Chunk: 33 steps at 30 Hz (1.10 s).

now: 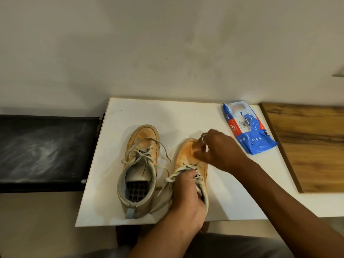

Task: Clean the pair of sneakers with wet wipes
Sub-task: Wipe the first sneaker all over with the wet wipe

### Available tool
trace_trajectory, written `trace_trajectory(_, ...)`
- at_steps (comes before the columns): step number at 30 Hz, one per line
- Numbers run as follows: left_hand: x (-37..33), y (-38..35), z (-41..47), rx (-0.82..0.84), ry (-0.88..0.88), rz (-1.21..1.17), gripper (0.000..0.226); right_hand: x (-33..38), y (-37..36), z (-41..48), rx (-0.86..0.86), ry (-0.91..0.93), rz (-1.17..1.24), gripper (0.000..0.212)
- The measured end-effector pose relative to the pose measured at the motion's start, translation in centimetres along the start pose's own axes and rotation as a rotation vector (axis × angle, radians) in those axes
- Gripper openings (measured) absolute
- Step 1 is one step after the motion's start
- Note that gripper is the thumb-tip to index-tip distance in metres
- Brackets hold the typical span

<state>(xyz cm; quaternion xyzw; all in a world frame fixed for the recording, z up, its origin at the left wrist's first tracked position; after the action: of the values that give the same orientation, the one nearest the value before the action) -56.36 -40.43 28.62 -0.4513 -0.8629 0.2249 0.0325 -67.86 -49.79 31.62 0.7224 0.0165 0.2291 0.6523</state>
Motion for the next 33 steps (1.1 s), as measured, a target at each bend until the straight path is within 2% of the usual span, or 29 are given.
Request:
trace_trajectory(2,-0.1,0.1,0.0,-0.002,-0.002,-0.014,0.022,0.3,0.3,0.2,-0.119,0.04,0.003,0.03)
trace_trajectory(3,-0.2,0.1,0.1,-0.002,-0.006,-0.007,0.024,0.6,0.0,0.2,-0.114,0.055,0.047,0.029)
trace_trajectory(6,-0.3,0.1,0.2,-0.006,-0.003,0.004,0.026,0.7,-1.0,-0.1,0.024,0.069,0.192,0.032)
trace_trajectory(8,-0.2,0.0,0.2,0.004,0.001,0.01,0.023,0.2,-0.8,-0.1,0.08,0.007,0.138,0.036)
trace_trajectory(11,-0.1,0.1,0.1,0.007,0.003,0.0,0.022,-0.1,0.0,0.4,-0.098,0.008,0.005,0.032)
trace_trajectory(13,-0.1,0.1,0.3,0.001,0.004,0.002,0.025,0.3,0.1,0.6,-0.196,0.011,0.02,0.029)
trace_trajectory(16,-0.1,0.1,0.4,0.001,0.004,0.018,0.027,1.0,-1.1,0.6,-0.098,0.048,0.17,0.029)
trace_trajectory(18,0.0,0.2,0.4,-0.002,0.005,0.011,0.026,1.4,-1.1,0.5,-0.048,0.083,0.169,0.03)
trace_trajectory(22,0.0,0.2,0.2,-0.004,0.004,-0.007,0.022,0.2,0.4,0.8,-0.204,-0.009,0.067,0.027)
trace_trajectory(23,0.0,0.2,0.2,-0.004,0.004,-0.004,0.022,0.3,0.5,0.8,-0.208,-0.007,0.087,0.027)
trace_trajectory(27,-0.1,0.0,0.1,0.001,-0.006,0.001,0.021,2.0,-1.4,0.6,-0.031,0.1,0.17,0.035)
trace_trajectory(31,-0.1,0.0,0.0,0.021,0.0,-0.014,0.022,0.6,0.3,1.1,-0.174,-0.014,0.076,0.026)
trace_trajectory(33,-0.2,0.0,0.0,0.026,-0.001,-0.023,0.022,0.6,0.2,0.8,-0.158,0.017,0.125,0.026)
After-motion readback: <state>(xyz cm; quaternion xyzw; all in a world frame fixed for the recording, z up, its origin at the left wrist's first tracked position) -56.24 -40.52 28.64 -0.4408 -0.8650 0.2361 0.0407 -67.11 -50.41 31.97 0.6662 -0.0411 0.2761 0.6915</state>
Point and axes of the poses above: each hand's wrist, its own z-axis towards the middle knuckle, its own y-axis out of the back of the hand, x = y × z, the point moved 4 cm from there along z, towards the middle knuckle, and after that the axes turned 11 degrees about y, right-handed, at the moved point
